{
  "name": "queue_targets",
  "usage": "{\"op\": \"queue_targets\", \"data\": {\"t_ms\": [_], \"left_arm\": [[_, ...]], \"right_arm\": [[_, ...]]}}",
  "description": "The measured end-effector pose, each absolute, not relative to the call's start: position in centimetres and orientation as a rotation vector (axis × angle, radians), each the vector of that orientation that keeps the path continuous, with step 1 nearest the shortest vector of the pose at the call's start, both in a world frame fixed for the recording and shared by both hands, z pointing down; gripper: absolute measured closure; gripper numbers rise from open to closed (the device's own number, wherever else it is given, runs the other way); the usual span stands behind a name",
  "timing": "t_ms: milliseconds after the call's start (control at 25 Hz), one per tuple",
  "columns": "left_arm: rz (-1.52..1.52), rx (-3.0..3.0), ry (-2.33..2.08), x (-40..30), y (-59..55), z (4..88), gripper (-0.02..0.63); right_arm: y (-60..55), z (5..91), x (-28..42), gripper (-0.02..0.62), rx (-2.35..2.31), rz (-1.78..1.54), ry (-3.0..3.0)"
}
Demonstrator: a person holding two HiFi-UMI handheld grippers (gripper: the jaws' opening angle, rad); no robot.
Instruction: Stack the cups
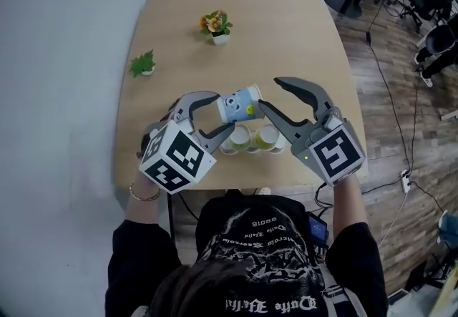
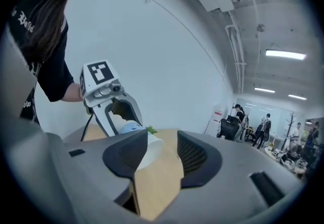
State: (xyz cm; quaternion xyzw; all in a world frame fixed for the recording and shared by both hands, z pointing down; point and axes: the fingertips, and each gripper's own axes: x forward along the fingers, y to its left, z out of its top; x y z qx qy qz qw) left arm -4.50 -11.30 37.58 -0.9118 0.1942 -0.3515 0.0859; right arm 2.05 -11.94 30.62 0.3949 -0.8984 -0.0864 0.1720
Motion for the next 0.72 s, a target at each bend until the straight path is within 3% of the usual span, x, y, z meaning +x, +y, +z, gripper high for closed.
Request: {"op": "queue_targets", "data": {"t_ms": [440, 720], "left_arm": [[-0.409, -3.053, 0.441, -1.9, -8.8, 32.0, 0.351], [-0.382, -3.076, 0.423, 0.4, -8.4, 32.0, 0.355]], "right_arm": [[-11.1, 32.9, 3.3, 0.4, 1.107, -0.136, -2.554], [-10.3, 34.9, 4.3, 0.4, 1.118, -0.076, -2.529]]}}
